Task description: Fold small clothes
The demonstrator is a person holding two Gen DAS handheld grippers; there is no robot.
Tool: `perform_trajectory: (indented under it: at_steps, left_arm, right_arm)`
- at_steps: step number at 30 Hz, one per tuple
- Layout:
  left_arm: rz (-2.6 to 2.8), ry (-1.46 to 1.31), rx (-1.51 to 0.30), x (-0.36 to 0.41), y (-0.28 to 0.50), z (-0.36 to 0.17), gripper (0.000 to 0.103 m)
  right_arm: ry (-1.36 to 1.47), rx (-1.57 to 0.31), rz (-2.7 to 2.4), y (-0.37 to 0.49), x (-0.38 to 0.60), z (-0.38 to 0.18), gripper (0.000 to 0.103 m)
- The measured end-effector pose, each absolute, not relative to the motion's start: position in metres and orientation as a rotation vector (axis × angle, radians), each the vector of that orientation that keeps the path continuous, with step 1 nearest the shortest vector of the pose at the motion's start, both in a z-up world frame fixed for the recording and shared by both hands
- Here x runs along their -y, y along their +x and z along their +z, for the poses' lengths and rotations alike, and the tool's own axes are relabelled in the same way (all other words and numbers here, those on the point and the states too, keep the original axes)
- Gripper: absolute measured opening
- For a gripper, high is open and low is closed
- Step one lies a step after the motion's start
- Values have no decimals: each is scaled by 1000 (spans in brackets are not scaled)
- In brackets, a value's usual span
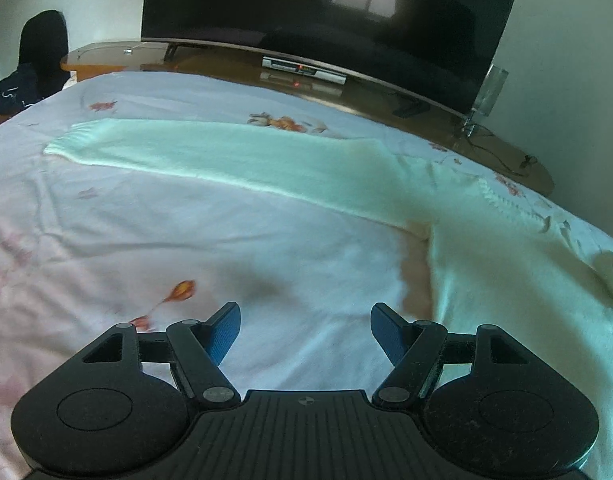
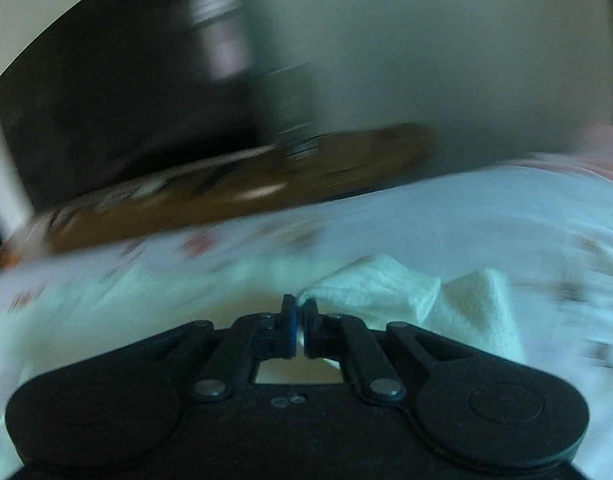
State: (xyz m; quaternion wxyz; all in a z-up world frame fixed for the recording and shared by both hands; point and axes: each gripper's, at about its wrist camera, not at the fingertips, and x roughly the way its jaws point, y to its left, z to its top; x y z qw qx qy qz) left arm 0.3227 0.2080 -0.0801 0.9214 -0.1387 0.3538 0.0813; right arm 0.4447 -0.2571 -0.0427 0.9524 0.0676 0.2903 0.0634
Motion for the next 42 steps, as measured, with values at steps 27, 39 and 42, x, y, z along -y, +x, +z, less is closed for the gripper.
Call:
perform_trajectory:
  at_steps: [27,39,42]
  left_arm:
    - [-311,-598,-814,-70,485,-106,33]
    - [-245,-531,-727,-60,496,-109,2]
    - [-233,-499,-685,-79,490,-95,2]
  right_arm:
    - [26,-625,282,389,188,-66,27]
    - [108,-629,121,382,243,-77,28]
    - [136,-631,102,382,251,-79,29]
